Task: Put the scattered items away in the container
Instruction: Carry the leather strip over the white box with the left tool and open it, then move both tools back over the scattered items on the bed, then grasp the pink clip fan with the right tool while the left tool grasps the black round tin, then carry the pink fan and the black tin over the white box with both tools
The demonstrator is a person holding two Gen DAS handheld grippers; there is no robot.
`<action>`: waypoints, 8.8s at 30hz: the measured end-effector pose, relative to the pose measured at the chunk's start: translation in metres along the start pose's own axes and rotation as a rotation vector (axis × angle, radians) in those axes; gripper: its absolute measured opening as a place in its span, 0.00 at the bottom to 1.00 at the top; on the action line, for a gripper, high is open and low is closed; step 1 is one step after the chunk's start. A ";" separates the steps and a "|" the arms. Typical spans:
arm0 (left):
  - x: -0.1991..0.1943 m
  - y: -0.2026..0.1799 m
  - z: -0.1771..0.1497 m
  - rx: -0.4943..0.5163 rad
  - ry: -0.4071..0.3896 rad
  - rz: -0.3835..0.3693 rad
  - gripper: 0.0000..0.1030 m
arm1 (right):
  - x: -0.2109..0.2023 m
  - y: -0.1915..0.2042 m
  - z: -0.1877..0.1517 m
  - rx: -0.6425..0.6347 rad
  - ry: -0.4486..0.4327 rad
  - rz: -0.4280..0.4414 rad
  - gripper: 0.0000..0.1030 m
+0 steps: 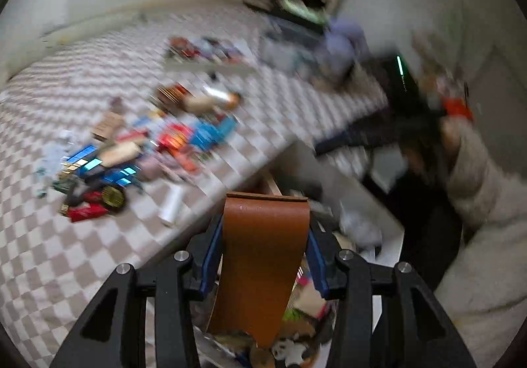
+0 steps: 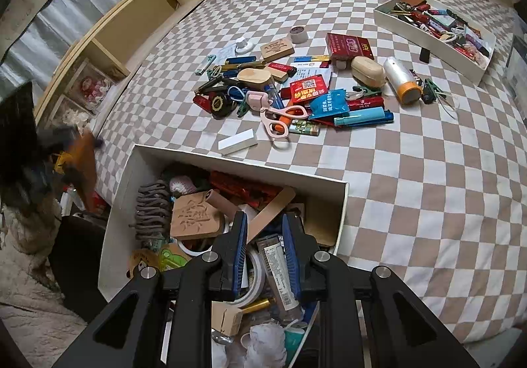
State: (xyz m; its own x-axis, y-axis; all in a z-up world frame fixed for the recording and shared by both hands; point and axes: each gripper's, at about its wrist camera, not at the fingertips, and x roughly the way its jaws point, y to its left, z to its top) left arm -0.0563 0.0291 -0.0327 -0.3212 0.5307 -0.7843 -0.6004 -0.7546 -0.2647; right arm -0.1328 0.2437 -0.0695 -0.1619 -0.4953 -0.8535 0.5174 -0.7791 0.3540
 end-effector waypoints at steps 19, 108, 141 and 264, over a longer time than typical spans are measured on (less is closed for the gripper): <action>0.085 -0.020 -0.022 0.031 0.245 -0.044 0.80 | 0.006 0.004 -0.003 -0.025 0.036 0.027 0.22; -0.029 0.216 0.061 -0.446 -0.116 0.583 0.98 | -0.049 -0.106 0.140 0.071 -0.464 -0.341 1.00; 0.140 0.224 0.020 -0.239 0.272 0.473 0.56 | 0.125 -0.041 0.147 -0.246 -0.003 -0.155 1.00; -0.007 0.116 0.054 -0.234 -0.192 0.330 0.48 | 0.029 0.038 0.142 -0.335 -0.115 -0.137 0.40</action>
State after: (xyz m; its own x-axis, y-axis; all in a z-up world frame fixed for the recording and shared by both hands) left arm -0.1630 -0.0415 -0.0273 -0.6111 0.2919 -0.7357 -0.2679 -0.9509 -0.1547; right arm -0.2369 0.1447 -0.0268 -0.3325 -0.4499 -0.8289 0.7272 -0.6819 0.0784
